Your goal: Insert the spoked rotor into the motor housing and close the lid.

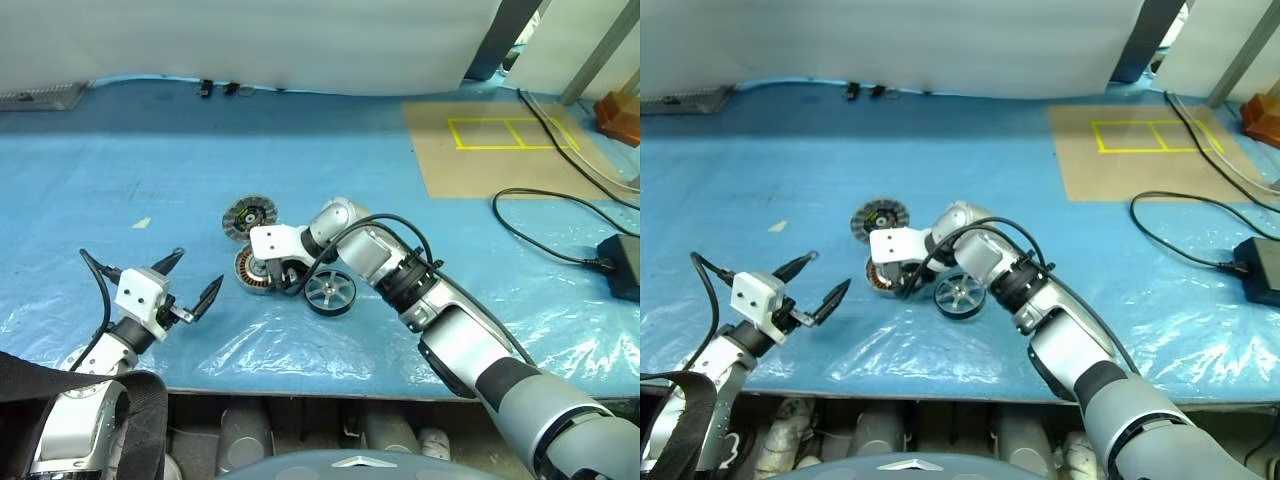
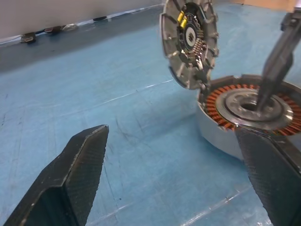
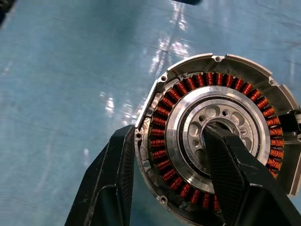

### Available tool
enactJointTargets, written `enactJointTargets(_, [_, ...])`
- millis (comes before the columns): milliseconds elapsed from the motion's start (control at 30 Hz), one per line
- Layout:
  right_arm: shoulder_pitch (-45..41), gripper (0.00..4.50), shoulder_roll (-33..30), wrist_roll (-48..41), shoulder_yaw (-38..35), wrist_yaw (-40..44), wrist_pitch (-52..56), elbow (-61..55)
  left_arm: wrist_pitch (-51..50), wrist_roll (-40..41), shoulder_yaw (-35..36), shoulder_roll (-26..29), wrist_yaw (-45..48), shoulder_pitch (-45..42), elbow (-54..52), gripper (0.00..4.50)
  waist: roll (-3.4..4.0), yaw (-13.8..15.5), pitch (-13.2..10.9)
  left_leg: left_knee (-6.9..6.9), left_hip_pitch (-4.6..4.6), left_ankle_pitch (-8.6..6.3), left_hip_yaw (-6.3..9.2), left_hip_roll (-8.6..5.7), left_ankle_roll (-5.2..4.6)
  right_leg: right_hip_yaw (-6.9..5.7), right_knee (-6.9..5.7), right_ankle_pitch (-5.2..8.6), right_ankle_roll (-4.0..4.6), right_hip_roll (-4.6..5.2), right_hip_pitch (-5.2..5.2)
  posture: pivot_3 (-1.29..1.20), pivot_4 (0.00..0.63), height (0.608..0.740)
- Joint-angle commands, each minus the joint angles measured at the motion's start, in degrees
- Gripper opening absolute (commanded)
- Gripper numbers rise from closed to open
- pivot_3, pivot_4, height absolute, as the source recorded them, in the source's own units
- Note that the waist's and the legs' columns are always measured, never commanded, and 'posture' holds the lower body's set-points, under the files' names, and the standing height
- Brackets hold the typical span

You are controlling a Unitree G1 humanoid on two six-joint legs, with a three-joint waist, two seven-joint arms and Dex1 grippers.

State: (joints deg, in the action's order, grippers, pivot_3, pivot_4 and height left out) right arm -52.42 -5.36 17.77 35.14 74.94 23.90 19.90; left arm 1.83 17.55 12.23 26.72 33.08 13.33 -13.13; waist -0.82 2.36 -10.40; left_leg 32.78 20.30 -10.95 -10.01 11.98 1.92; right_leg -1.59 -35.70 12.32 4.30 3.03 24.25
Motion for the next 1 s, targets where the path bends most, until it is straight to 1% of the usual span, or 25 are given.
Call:
enactJointTargets(33, [2.29,1.93,0.61,-1.97,2.75,2.0,4.55,-5.98,0.42,0.57,1.5,0.72,0.46,-0.38,-0.97,4.5,0.0,-0.05,0.0,-0.02,-0.04,0.0,0.01,0.0,0.0,0.02,0.0,0.0,0.0,0.0,0.0,0.0,0.15,0.74])
enactJointTargets(133, [2.44,1.93,0.56,-1.9,3.02,0.73,5.53,-6.79,0.24,0.47,1.25,0.74,0.62,-0.86,-0.72,4.5,0.0,-0.03,0.0,-0.04,-0.12,0.0,0.01,0.0,0.0,0.07,-0.01,0.01,-0.01,0.0,-0.02,0.0,0.15,0.74])
enactJointTargets(233, [2.15,1.93,-0.05,-1.75,3.32,-0.26,4.04,-6.52,0.11,0.36,1.09,0.78,0.81,-1.26,-0.42,4.5,0.0,-0.02,0.0,-0.04,-0.14,0.0,0.01,-0.01,0.0,0.09,-0.01,0.01,-0.02,0.0,-0.03,0.0,0.15,0.74])
enactJointTargets(300, [2.04,2.62,-0.6,-2.09,3.27,-0.16,3.8,-6.96,0.06,0.29,1.09,0.82,0.91,-1.52,-0.17,4.5,0.0,-0.03,0.0,-0.05,-0.15,0.0,0.01,-0.01,0.01,0.09,-0.01,0.01,-0.01,0.0,-0.03,0.0,0.15,0.74])
enactJointTargets(333, [1.85,2.8,-0.73,-2.41,3.0,-0.21,4.13,-7.43,0.05,0.29,1.11,0.85,0.99,-1.61,-0.06,4.5,0.0,-0.02,0.0,-0.05,-0.15,0.0,0.01,-0.01,0.01,0.09,-0.01,0.01,-0.01,0.0,-0.03,0.0,0.15,0.74])
enactJointTargets(467, [0.29,4.2,-0.66,-4.4,1.23,-0.64,7.13,-9.84,-0.01,0.25,1.1,0.97,1.26,-1.89,0.27,4.5,0.0,0.02,-0.01,-0.06,-0.11,0.0,0.0,-0.03,0.01,0.09,0.01,0.01,-0.01,0.0,-0.02,0.0,0.15,0.74])
enactJointTargets(500, [-0.02,4.49,-0.93,-4.93,0.96,-0.32,7.79,-10.69,-0.05,0.26,1.12,1.03,1.32,-2.09,0.44,4.5,0.0,0.03,-0.01,-0.06,-0.1,0.0,0.0,-0.03,0.01,0.09,0.01,0.01,-0.01,0.0,-0.02,0.0,0.15,0.74])
enactJointTargets(700, [-1.17,4.49,-2.89,-8.18,-0.24,-0.02,10.5,-16.74,-0.51,0.14,1.79,1.3,1.0,-2.54,1.44,4.5,0.0,0.03,-0.01,-0.07,-0.12,0.0,0.01,-0.03,0.01,0.09,0.01,0.01,-0.02,0.0,-0.02,0.0,0.15,0.74])
enactJointTargets(900, [-0.56,4.49,-5.57,-14.05,-3.95,0.6,12.15,-21.52,-1.8,-3.56,3.04,0.74,-4.62,-4.43,5.58,4.5,-0.01,0.1,-0.01,-0.07,-0.11,0.0,0.01,-0.05,0.01,0.09,0.02,0.01,-0.02,0.0,-0.02,0.0,0.15,0.74])
enactJointTargets(1000, [0.33,4.49,-8.26,-16.27,-6.04,0.07,10.48,-22.03,-3.33,-4.23,3.67,0.32,-7.18,-5.69,7.49,4.5,-0.03,0.14,0.0,-0.06,-0.11,0.0,0.01,-0.07,0.01,0.1,0.02,0.0,-0.03,0.01,-0.03,0.0,0.15,0.74])
